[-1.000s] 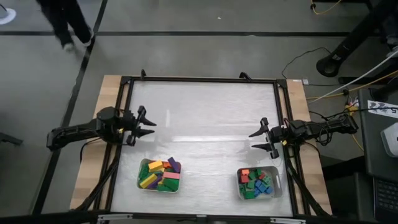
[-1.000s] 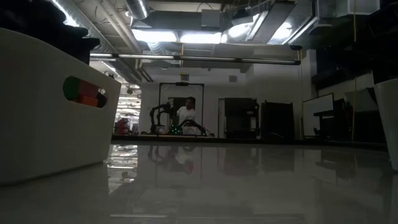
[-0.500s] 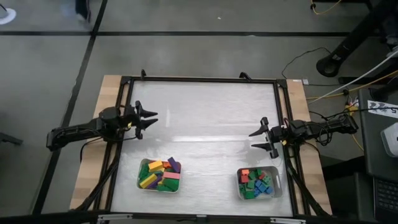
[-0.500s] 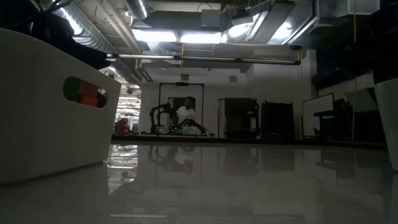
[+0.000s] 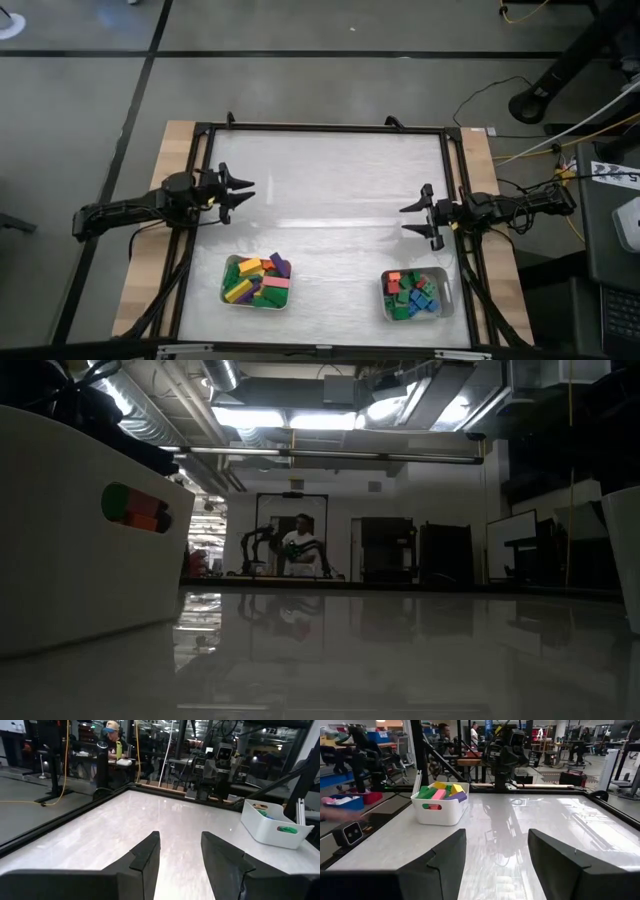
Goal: Sort blocks by size
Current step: Return to Home Position
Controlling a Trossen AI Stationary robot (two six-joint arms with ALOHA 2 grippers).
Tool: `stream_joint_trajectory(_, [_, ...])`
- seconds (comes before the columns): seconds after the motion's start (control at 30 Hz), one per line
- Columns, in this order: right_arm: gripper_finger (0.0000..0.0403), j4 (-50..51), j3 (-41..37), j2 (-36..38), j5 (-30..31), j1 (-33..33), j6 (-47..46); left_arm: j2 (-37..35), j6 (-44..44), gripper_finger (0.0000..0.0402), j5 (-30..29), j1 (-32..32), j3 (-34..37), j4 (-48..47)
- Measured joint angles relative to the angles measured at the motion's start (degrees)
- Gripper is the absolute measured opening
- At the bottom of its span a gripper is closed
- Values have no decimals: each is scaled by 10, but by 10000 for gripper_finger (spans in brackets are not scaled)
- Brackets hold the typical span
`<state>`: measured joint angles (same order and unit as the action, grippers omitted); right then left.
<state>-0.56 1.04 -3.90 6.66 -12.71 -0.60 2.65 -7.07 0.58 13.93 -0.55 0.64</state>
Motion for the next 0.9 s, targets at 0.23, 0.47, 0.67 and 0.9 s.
stream_joint_trajectory(0.23, [214,3,0,0,-23,0,0,0,0,131,0,0,0,0])
stream_joint_trajectory(0.47, [214,5,0,0,-43,0,-7,0,0,131,0,0,0,0])
stream_joint_trajectory(0.67, [214,4,0,0,-45,0,-8,0,0,131,0,0,0,0])
stream_joint_trajectory(0.9, [214,3,0,0,-47,0,-8,0,0,131,0,0,0,-1])
